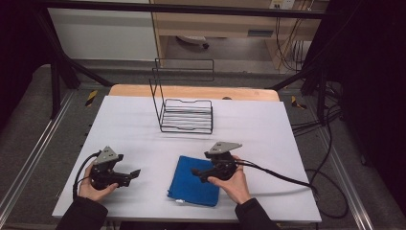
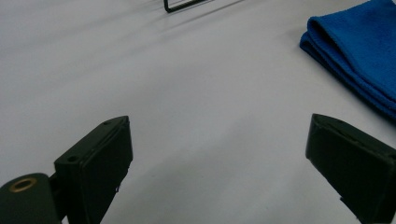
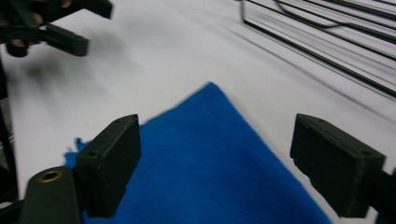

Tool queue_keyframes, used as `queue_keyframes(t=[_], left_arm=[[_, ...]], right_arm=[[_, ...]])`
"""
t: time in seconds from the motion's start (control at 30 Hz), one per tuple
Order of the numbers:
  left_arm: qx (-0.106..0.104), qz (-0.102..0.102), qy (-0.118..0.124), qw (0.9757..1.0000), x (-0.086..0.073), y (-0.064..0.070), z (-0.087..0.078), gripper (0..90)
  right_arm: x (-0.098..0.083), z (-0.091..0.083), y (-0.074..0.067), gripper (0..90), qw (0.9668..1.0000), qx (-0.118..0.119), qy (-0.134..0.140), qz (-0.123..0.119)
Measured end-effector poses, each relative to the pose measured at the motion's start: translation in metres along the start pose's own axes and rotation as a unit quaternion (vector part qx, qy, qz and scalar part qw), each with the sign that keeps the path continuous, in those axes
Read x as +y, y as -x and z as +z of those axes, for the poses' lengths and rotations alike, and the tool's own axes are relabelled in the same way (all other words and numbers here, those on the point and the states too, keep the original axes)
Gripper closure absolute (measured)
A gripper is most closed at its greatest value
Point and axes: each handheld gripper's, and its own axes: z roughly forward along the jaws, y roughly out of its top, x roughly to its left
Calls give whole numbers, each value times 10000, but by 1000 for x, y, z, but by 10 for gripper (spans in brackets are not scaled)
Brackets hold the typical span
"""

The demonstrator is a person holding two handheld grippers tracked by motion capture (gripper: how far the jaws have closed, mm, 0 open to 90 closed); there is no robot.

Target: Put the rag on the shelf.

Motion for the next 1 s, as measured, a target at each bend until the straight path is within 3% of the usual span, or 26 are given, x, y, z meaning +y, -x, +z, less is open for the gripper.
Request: queue_keyframes(t=[0.23,0.37,0.7,1.0], left_arm=[[27,-33,-41,10000,4,3,2,74],[-4,-3,-83,10000,7,6,5,73],[-158,68,-156,9997,23,21,16,76],[-194,74,-136,9997,44,36,27,83]], right_arm=[[-19,-22,39,79,9985,-298,29,461],[-32,-31,53,57,9973,-396,-25,624],[-50,-45,64,43,9959,-624,-57,658],[-51,-50,63,36,9951,-725,-1,675]])
